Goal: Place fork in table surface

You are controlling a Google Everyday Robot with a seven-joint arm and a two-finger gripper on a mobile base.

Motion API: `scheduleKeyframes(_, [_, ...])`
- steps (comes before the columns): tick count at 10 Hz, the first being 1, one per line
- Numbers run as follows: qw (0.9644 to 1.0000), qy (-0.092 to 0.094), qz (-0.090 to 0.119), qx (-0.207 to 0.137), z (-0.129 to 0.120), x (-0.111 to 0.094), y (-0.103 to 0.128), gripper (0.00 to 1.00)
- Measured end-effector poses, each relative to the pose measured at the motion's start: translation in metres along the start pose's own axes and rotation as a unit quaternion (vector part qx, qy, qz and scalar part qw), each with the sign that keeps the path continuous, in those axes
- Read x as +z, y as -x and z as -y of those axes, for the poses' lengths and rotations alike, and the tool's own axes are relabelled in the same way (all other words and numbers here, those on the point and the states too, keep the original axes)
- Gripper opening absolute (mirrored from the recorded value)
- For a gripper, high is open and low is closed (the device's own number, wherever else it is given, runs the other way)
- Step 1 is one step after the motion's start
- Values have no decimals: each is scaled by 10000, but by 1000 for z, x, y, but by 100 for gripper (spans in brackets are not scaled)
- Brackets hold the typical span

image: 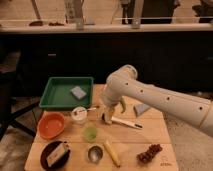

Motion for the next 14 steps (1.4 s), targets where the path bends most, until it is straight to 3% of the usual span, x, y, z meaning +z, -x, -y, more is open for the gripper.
scheduleKeyframes(5, [9993, 129, -220, -272, 22, 35, 36, 80])
scheduleKeyframes(9, [9985, 260, -315, -359, 37, 62, 44, 80])
scheduleKeyframes(14, [9977, 419, -424, -319, 42, 88, 39, 80])
